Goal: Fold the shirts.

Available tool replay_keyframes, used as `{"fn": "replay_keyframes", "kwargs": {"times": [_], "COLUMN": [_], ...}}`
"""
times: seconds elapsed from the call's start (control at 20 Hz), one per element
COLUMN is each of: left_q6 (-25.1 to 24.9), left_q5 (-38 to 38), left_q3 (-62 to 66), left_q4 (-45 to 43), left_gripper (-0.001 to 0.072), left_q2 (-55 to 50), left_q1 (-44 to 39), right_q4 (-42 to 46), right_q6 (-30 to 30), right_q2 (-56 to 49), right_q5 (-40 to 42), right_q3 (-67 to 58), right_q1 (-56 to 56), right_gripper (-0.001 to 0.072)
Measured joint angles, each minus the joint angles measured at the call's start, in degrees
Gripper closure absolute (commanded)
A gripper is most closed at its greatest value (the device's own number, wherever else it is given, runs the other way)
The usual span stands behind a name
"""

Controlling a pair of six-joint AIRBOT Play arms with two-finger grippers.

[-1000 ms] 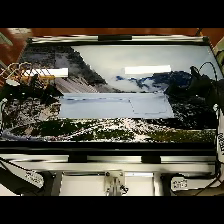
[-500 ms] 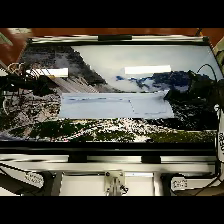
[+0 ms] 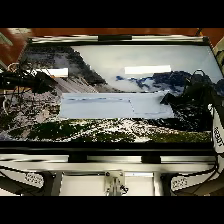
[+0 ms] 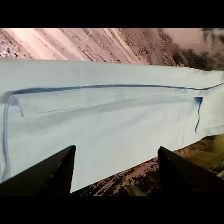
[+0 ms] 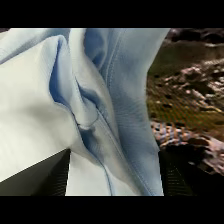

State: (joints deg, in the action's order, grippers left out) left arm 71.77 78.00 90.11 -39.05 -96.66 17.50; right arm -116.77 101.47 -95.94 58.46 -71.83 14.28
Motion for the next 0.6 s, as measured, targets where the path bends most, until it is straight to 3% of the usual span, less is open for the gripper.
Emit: {"fn": "replay_keyframes", "kwargs": {"times": [0.3, 0.45, 0.55, 0.6], "left_q6": [-2.58, -3.15, -3.39, -3.45], "left_q5": [0.09, 0.09, 0.09, 0.09], "left_q3": [0.02, 0.02, 0.00, 0.00], "left_q4": [4.68, 5.64, 5.79, 5.88], "left_gripper": [0.0112, 0.0111, 0.0112, 0.0112], "left_q2": [0.85, 0.98, 0.98, 1.01], "left_q1": [-0.02, -0.11, -0.33, -0.46], "right_q4": [-1.16, -1.86, -3.30, -4.07], "right_q6": [0.11, -0.20, 0.20, 0.72], "right_q2": [-0.94, -1.40, -1.99, -2.01], "right_q5": [1.70, 2.80, 3.93, 4.11], "right_q3": [-0.09, 0.11, 0.11, 0.11], "right_q1": [0.00, -0.04, -0.11, -0.09], "right_gripper": [0.0068, 0.0367, 0.0619, 0.0644]}}
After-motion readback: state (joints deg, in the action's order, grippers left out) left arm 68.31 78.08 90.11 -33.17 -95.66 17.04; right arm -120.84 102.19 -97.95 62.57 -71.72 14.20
